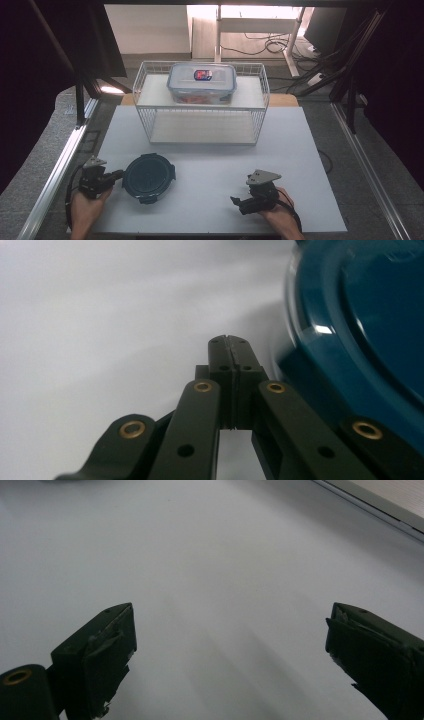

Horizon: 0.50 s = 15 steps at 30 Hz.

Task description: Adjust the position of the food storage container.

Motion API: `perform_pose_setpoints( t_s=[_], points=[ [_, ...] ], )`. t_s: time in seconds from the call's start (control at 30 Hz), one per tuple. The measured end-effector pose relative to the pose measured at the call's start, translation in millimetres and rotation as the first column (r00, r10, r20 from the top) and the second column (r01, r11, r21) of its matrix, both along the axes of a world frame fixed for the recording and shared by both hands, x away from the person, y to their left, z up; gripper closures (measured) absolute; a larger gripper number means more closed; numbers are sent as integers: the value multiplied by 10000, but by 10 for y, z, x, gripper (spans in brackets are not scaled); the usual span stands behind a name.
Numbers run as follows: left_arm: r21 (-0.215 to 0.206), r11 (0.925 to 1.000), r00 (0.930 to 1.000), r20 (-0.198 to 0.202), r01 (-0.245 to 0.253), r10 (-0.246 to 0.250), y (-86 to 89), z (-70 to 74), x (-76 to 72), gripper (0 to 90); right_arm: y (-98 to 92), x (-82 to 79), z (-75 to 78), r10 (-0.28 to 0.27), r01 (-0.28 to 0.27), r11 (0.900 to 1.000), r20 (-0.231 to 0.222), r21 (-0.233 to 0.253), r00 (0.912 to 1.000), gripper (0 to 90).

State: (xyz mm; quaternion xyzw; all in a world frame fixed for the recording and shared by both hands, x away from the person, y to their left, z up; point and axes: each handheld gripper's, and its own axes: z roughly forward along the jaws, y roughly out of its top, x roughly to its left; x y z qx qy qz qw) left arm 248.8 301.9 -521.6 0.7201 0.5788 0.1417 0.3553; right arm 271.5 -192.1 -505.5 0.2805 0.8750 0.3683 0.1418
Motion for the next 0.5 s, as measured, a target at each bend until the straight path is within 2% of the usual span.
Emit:
perform_pose_setpoints(
  t_s=[0.03, 0.07, 0.17, 0.43, 0.5],
  points=[
    [-117, 9999, 10000, -14, 19, -19, -19, 2, -33, 900, 1, -3, 1, 19, -19, 10000, 6, -31, 10000, 59],
    [-63, 10000, 10000, -47, 39, -39, -45, 1, -53, 900, 4, -8, -1, 39, -39, 10000, 8, -63, 10000, 59],
    [572, 9983, 9999, -116, 56, -50, -125, -10, -84, 900, 1, -8, -5, 34, -34, 10000, -7, -85, 10000, 59],
    [668, 9975, 9996, -190, -211, 224, -191, 5, -79, 900, 7, -2, -16, 0, -1, 9999, -53, -106, 10000, 60],
    [571, 9981, 9995, -232, -215, 229, -215, 6, -73, 900, 10, 0, -23, 0, -1, 9999, -88, -119, 10000, 60]
  ],
)
